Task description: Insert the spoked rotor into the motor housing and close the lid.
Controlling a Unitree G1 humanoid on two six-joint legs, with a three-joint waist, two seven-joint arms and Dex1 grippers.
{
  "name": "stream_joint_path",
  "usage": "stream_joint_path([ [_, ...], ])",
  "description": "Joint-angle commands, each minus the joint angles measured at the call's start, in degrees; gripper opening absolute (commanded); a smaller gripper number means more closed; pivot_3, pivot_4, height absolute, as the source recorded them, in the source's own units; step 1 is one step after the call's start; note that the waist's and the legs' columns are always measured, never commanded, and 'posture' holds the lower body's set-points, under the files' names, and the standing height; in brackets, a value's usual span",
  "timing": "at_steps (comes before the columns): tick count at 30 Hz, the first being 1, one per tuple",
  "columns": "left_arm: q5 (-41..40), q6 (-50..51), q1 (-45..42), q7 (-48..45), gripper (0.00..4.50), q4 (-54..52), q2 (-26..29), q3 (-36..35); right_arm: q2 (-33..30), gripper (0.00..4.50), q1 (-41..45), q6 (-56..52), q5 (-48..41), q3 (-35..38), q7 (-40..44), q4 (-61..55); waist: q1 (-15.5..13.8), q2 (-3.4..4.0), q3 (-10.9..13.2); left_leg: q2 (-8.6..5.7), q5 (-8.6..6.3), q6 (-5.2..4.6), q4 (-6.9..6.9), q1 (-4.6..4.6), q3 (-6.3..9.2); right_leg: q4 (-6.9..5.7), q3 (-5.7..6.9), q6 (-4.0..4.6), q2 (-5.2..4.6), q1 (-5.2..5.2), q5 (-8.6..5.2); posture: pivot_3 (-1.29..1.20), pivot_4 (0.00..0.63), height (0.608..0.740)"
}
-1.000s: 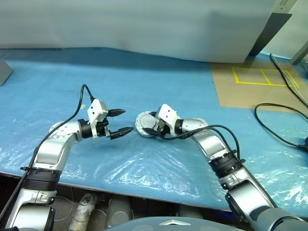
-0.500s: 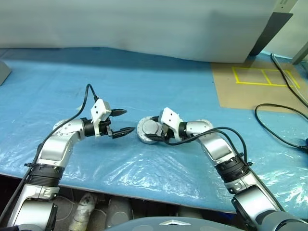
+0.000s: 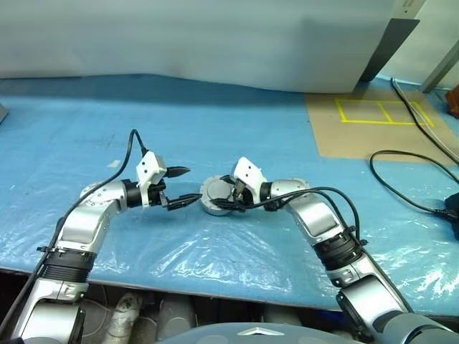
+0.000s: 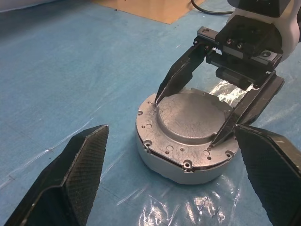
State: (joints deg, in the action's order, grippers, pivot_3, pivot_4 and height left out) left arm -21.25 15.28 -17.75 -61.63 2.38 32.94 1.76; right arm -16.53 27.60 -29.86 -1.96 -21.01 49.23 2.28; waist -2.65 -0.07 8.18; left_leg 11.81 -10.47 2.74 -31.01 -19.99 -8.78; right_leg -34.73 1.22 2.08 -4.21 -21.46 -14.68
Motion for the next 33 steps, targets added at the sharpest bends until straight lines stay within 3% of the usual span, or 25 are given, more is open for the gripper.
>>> stream_joint_path([
  [1,-0.4,-0.8,0.2,0.2,4.50,-2.0,0.4,-1.0,-1.5,3.18,-4.8,-7.2,2.2,-5.4,-0.1,4.6,0.0,0.00,0.0,0.00,0.00,0.00,0.00,0.00,0.00,0.00,-0.01,0.00,0.00,-0.01,0.00,0.00,0.150,0.740],
  [6,-0.3,-0.9,0.2,0.3,4.50,-1.9,0.4,-0.9,-1.1,3.18,-5.2,-8.9,1.9,-4.6,-2.3,2.0,0.0,0.01,0.0,0.00,0.00,0.00,0.04,-0.01,0.00,0.01,-0.01,-0.01,0.00,-0.03,-0.02,0.00,0.150,0.740],
  [11,-0.4,-0.8,0.0,0.2,4.50,-1.7,0.3,-0.7,-0.6,3.18,-5.9,0.0,2.2,-2.0,-5.7,2.1,0.0,0.03,0.0,0.00,0.00,0.00,0.07,-0.02,-0.01,0.02,-0.01,-0.02,0.00,-0.06,-0.04,0.00,0.150,0.740],
  [17,-0.4,-0.6,-0.1,0.1,4.50,-1.6,0.4,-0.6,0.9,3.18,-7.5,2.3,-2.6,1.8,-4.6,-0.3,0.0,0.04,0.0,0.01,0.00,0.00,0.08,-0.23,-0.02,0.03,-0.07,-0.03,0.00,-0.32,-0.05,0.00,0.150,0.740],
  [23,-0.3,-0.6,0.1,0.1,4.50,-1.9,0.4,-0.5,-0.5,3.18,-7.1,3.6,-4.2,1.1,-0.9,-0.8,0.2,0.04,0.0,-0.05,0.01,0.02,0.06,-0.77,-0.04,0.01,-0.03,-0.03,0.04,-0.83,-0.02,0.00,0.150,0.740],
  [33,-0.4,-0.5,0.3,0.4,4.50,-2.1,0.2,-0.5,-3.6,3.18,-3.3,12.6,-0.4,-0.9,1.0,-0.2,0.1,0.05,0.1,-0.06,0.01,0.03,0.04,-0.93,-0.01,-0.01,0.08,-0.22,0.04,-0.89,0.10,0.00,0.150,0.740],
])
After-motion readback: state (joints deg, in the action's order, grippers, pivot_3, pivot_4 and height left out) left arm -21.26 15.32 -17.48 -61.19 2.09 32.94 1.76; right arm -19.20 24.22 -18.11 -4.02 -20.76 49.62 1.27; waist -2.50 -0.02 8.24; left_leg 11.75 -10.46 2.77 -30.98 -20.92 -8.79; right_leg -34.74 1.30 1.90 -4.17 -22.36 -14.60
